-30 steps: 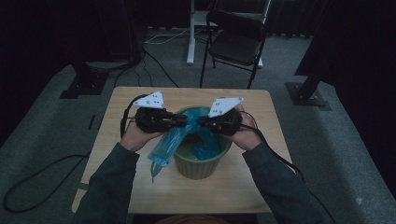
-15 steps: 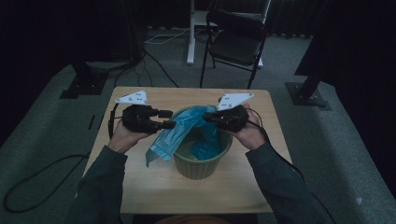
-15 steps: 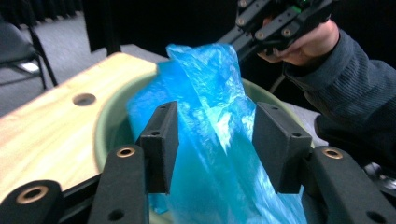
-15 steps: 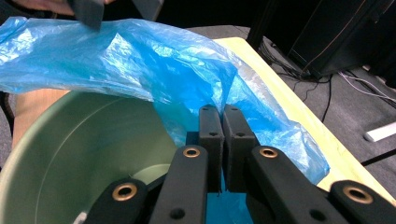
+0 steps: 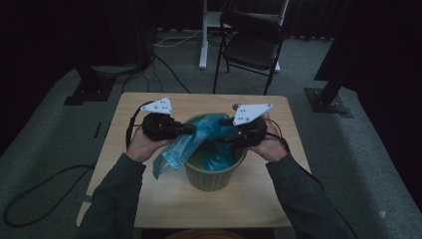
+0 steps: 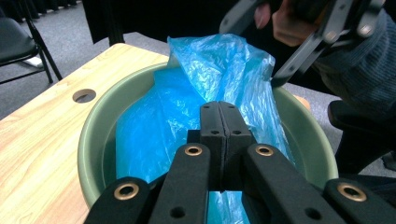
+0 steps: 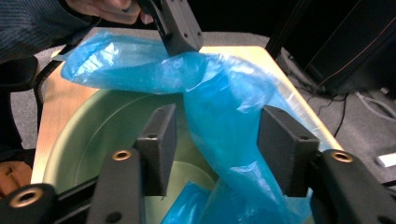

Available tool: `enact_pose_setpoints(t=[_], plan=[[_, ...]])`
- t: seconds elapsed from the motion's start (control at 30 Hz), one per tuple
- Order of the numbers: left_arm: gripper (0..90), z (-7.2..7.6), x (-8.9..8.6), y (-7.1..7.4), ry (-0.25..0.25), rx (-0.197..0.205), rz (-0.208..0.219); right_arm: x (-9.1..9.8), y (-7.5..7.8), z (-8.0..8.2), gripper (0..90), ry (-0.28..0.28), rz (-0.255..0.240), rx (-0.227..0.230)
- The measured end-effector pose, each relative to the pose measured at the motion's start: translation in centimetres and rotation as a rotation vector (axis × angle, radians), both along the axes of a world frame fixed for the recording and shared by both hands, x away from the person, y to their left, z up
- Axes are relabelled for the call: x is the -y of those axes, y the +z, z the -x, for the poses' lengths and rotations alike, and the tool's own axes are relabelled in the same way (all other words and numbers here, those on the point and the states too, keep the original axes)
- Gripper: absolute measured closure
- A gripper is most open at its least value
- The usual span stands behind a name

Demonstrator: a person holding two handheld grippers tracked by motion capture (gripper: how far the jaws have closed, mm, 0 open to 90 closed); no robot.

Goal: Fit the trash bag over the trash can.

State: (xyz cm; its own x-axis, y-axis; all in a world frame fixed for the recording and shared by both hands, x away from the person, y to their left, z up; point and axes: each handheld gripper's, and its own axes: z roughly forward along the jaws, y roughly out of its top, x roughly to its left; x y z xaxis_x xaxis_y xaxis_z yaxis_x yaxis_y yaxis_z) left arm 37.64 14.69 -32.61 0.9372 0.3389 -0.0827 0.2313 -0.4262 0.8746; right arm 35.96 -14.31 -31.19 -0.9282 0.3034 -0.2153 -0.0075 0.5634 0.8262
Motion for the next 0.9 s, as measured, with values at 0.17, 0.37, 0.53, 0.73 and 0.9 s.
enact_pose_setpoints(t=[0.17, 0.37, 0.53, 0.73, 0.9], plan=[[89.6, 0.0, 0.3, -0.1, -0.001, 0.002, -0.005, 0.4, 0.8, 0.1, 45.1, 0.004, -0.051, 0.007], [89.6, 0.3, 0.8, 0.2, -0.021, 0.015, 0.012, -1.5, 0.3, -0.4, 56.9, 0.025, 0.008, -0.015], [87.4, 0.4, 0.2, 0.3, -0.012, 0.013, 0.033, -2.5, -0.8, -0.5, 90.0, 0.014, 0.054, -0.022], [71.4, 0.6, -1.8, 0.5, 0.037, 0.006, 0.085, -1.5, -0.2, -0.3, 90.0, 0.004, 0.034, -0.011], [60.0, 0.8, -2.7, -0.4, 0.032, -0.027, 0.051, 0.0, 0.1, -0.5, 90.0, -0.037, -0.036, -0.019]])
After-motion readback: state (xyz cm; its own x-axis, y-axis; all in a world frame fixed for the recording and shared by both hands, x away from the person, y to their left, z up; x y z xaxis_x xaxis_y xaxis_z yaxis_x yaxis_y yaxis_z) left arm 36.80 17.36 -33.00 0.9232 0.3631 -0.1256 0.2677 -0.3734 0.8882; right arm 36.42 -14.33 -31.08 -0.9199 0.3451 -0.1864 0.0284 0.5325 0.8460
